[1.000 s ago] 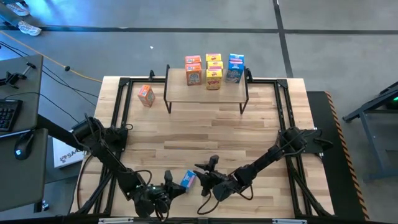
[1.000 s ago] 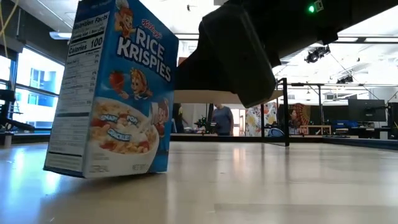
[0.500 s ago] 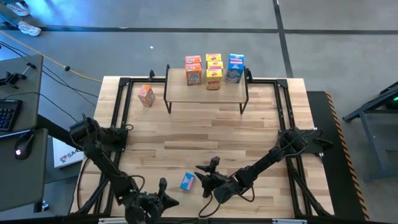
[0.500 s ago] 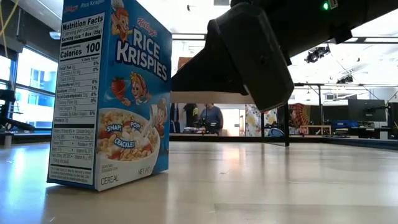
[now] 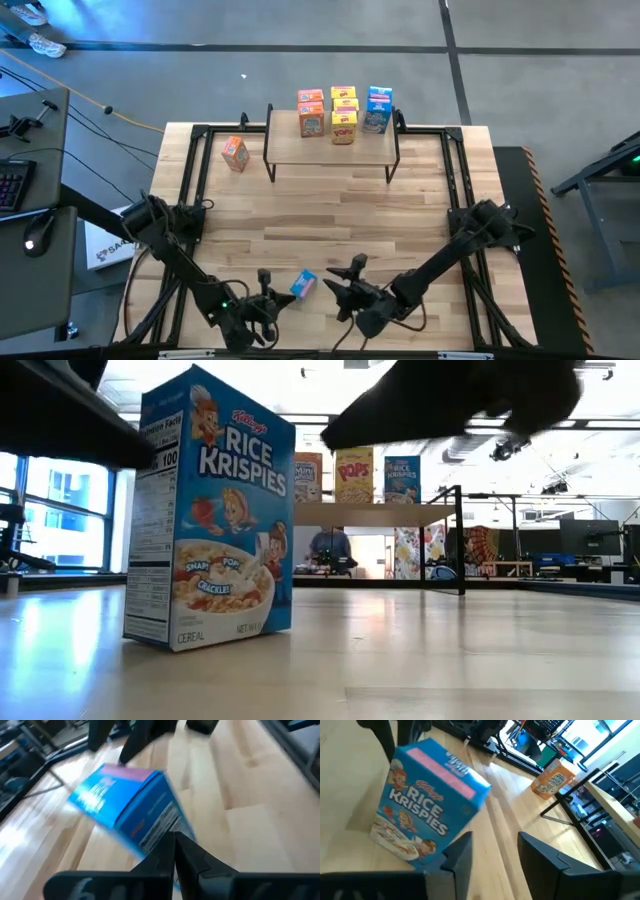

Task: Stack cereal on shelf
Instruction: Put the blue cereal box on the shelf aligned with the other blue cereal box

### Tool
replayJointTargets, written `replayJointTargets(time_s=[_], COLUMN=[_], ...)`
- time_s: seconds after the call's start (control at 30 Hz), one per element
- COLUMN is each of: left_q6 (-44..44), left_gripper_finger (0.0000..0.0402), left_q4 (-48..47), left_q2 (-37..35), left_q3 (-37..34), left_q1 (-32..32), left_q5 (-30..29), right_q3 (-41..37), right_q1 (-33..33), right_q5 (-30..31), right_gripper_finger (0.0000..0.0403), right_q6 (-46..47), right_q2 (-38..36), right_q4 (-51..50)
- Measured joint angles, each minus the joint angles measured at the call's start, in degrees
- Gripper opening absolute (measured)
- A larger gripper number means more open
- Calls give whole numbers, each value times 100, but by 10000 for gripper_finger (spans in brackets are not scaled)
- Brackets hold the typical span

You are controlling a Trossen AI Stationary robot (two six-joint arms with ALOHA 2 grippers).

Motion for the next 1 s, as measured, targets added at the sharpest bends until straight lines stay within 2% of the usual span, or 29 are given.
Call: replayJointTargets(time_s=[0.13,0.27,0.37,0.47,0.6,0.7,0.83,1.0], left_q6=[-670,-1169,-1350,-1503,-1531,-1531,-1530,-1701], left_gripper_finger=[0,0,0,0,0,0,0,0], left_q4=[-497,-711,-709,-683,-614,-606,-611,-724], left_q2=[-15,-15,-15,-15,-15,-15,-23,-127], left_q3=[-10,-117,-230,-325,-394,-398,-398,-400], left_q1=[-18,6,82,208,369,452,480,435], left_q5=[-274,-587,-608,-607,-611,-610,-611,-585], right_q3=[0,4,4,159,673,1124,1568,1722], right_q1=[63,-63,-191,-327,-499,-628,-893,-1207], right_q5=[-278,-1456,-2128,-2546,-2718,-2782,-3263,-3583], right_gripper_finger=[144,154,181,225,284,310,323,323], right_q6=[766,1395,1456,1537,1791,1991,2450,2654], right_q2=[-450,-734,-745,-753,-753,-753,-730,-554], right_q4=[-729,-1308,-1437,-1736,-2493,-2991,-3167,-3185])
